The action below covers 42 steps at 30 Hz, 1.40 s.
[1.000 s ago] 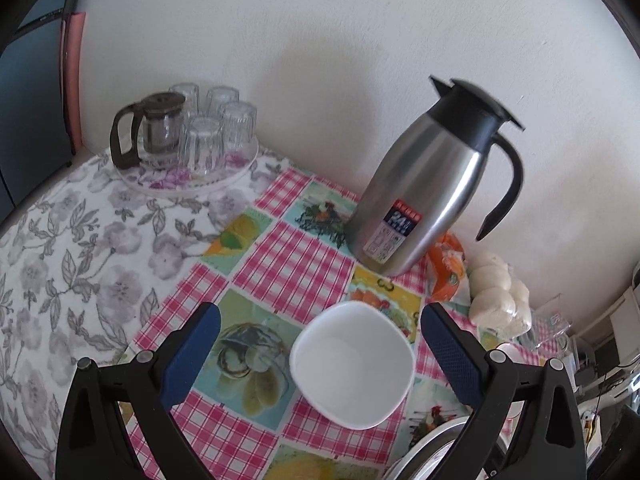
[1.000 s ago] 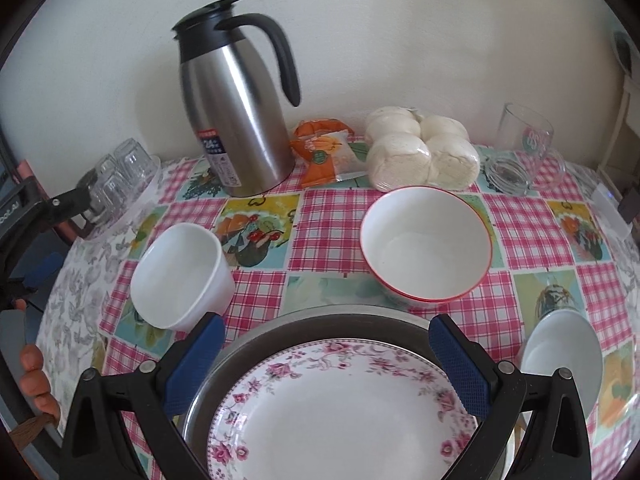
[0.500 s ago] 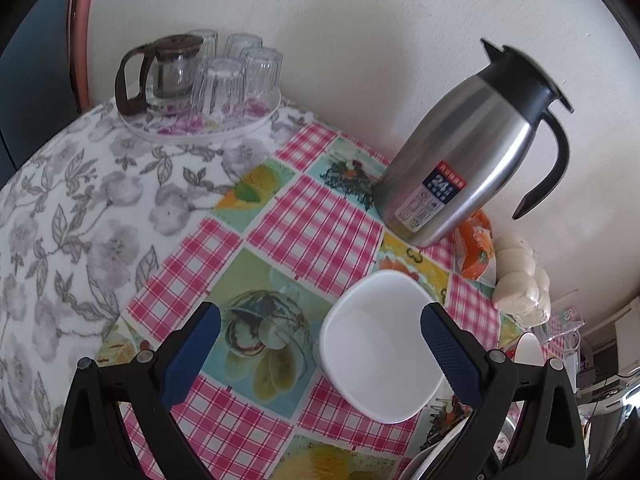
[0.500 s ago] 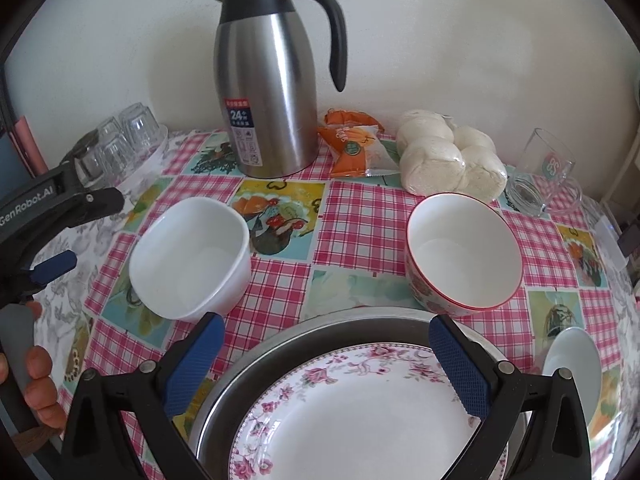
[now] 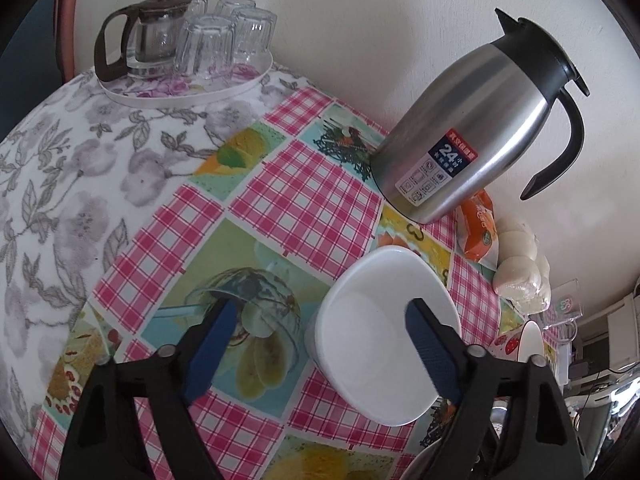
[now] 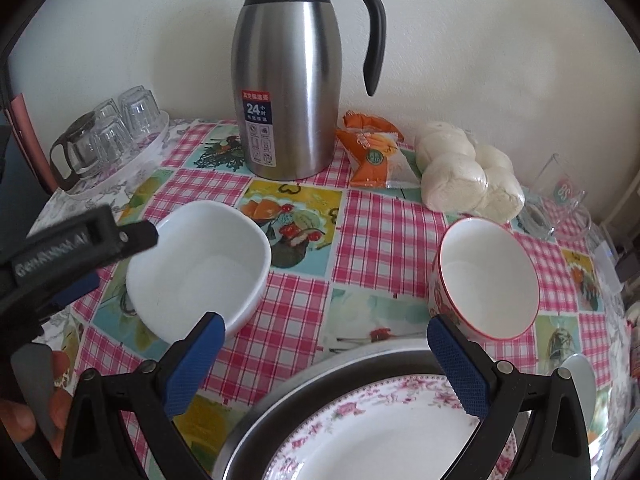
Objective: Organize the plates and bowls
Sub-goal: 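Close the left gripper on the square bowl rim while the right gripper closes beside it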
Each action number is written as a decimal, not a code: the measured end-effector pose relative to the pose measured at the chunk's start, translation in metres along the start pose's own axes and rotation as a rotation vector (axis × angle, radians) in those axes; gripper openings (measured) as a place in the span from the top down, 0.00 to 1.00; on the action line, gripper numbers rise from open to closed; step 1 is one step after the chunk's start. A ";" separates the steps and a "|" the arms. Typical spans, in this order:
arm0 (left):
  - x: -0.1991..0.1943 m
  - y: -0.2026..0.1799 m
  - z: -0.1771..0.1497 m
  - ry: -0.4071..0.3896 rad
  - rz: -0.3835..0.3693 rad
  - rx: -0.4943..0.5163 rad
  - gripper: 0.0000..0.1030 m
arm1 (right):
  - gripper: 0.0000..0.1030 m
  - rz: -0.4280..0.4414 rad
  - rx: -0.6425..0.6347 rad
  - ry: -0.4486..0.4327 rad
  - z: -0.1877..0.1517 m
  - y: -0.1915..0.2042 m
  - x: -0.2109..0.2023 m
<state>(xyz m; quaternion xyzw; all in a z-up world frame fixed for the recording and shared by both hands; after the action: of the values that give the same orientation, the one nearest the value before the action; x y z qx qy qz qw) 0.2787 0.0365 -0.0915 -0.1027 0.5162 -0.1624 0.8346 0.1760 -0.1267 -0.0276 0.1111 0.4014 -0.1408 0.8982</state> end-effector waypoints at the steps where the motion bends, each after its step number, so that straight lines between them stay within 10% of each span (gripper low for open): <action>1: 0.001 0.000 0.000 0.002 -0.002 0.000 0.17 | 0.01 -0.001 -0.005 -0.003 0.001 0.002 0.000; 25: 0.028 0.000 -0.012 0.084 -0.059 -0.016 0.63 | 0.40 0.060 0.059 0.131 0.007 0.020 0.043; 42: 0.042 0.008 -0.023 0.139 -0.070 -0.070 0.65 | 0.56 0.075 0.115 0.240 0.002 0.034 0.075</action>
<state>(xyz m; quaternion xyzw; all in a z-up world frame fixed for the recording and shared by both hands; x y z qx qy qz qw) 0.2771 0.0280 -0.1393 -0.1383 0.5745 -0.1799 0.7864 0.2364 -0.1081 -0.0799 0.1935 0.4928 -0.1156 0.8404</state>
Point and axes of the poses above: each gripper's, at about its wrist camera, not at the fingertips, and x roughly the way its jaws point, y to its left, z to its top, the point moved 8 cm from there along x, roughly the way its jaws point, and after that the axes turned 5 degrees about x, right-handed, at the moved point
